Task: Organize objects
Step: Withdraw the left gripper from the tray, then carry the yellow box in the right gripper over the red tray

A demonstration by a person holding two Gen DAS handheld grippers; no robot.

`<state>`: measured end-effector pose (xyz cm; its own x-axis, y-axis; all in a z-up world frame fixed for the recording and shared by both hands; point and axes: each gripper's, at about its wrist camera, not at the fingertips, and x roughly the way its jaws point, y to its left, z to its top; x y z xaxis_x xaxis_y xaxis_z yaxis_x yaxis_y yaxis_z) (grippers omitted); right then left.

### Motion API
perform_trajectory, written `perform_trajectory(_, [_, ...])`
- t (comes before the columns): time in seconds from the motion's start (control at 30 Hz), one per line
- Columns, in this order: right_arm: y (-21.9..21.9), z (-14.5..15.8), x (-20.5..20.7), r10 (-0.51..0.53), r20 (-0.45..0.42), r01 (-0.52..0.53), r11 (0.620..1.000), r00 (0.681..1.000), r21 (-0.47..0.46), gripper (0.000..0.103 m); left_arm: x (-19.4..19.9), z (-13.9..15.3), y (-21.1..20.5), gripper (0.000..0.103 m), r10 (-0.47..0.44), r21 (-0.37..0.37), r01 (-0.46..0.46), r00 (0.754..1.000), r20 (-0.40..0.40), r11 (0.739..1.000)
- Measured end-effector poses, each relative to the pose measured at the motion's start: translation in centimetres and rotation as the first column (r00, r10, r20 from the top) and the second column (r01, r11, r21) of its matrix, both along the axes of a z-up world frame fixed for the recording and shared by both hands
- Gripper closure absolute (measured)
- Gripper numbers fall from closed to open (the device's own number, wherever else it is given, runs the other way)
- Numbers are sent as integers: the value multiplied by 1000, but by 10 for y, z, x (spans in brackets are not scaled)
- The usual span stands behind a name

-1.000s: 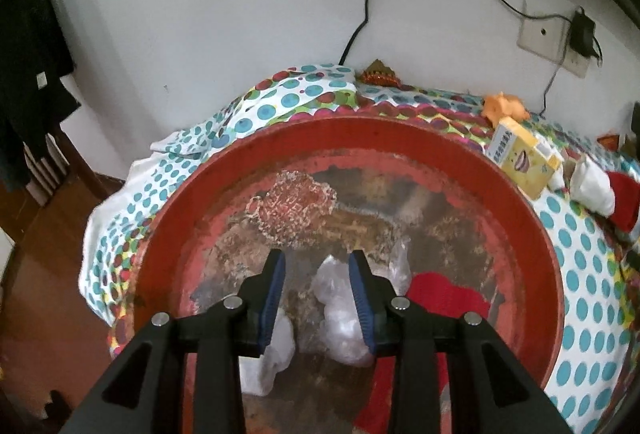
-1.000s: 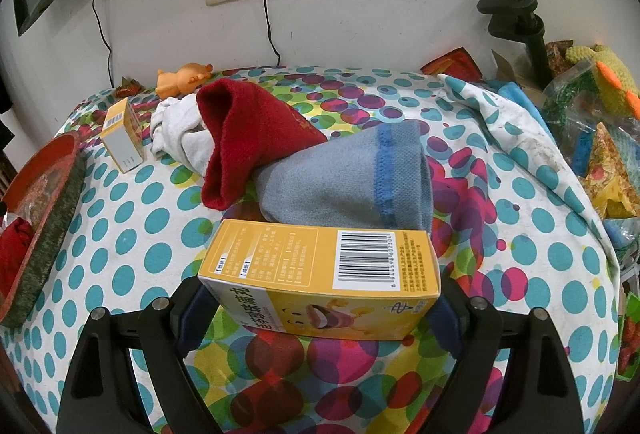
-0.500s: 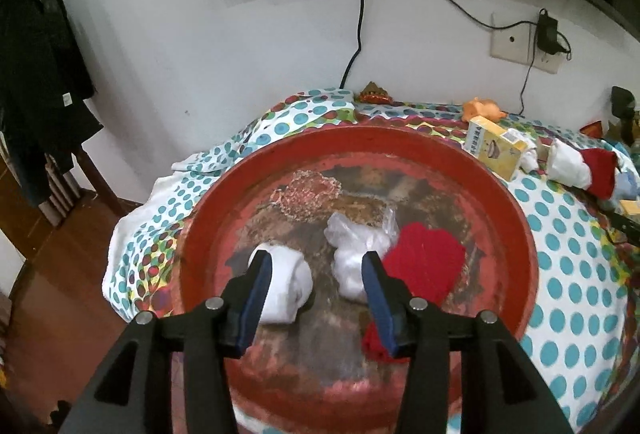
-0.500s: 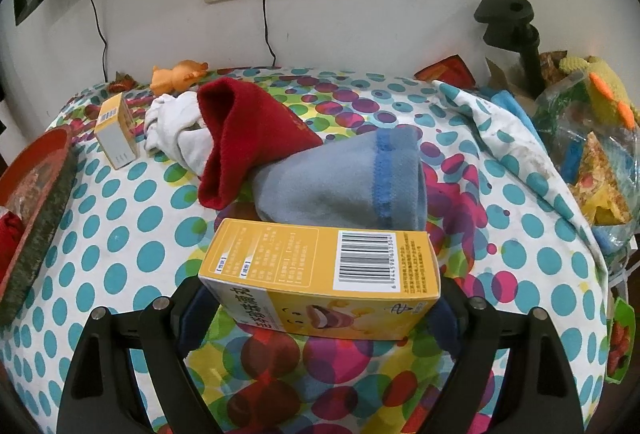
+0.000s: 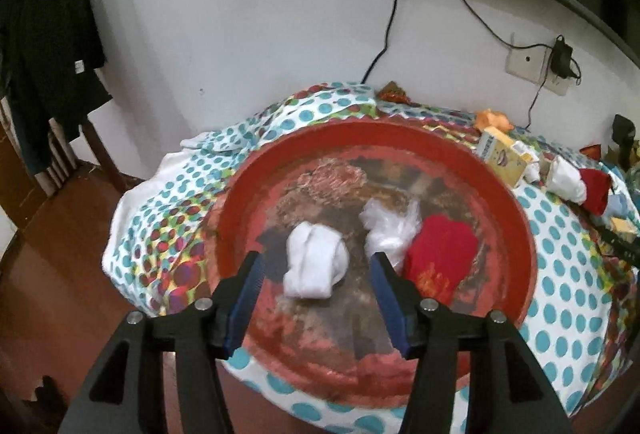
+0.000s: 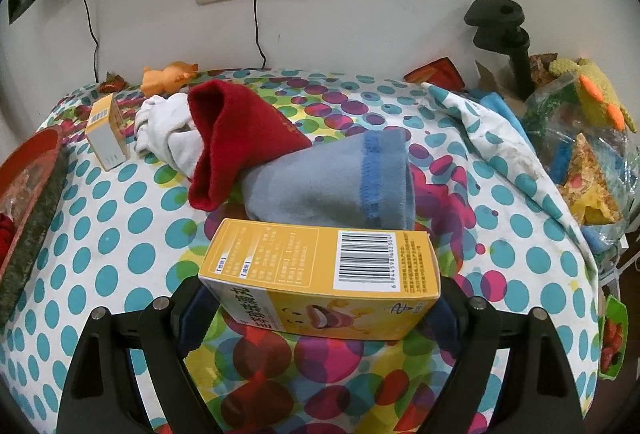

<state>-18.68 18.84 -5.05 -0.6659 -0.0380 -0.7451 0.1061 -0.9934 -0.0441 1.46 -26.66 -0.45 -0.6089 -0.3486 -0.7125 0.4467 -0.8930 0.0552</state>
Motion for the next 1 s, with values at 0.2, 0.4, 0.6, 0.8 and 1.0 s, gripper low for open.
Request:
perform_trajectory(0.2, [-1,3,3,-42,-23,43,998,999,40,16,8,3,-10,47,-5,68,5,1000,-3,998])
perform_trajectory(0.4, [-4,13,15,-58,-22,59,998,998,24,16,7,-1,-12,47,-4,75,4,1000,7,997])
perform_trajectory(0.6, [-31,30,31,10,-54,-8,999,998,37,16,7,-7,-18,47,9,86,-10,1000,18,996])
perform_trajectory(0.8, [-65,36,43,92,-60,-89,995,994,55,16,9,-10,-26,47,40,83,-42,999,28,996])
perform_trajectory(1.0, [-110,40,54,196,-52,-194,980,979,40,16,10,-11,-32,47,51,80,-53,998,33,995])
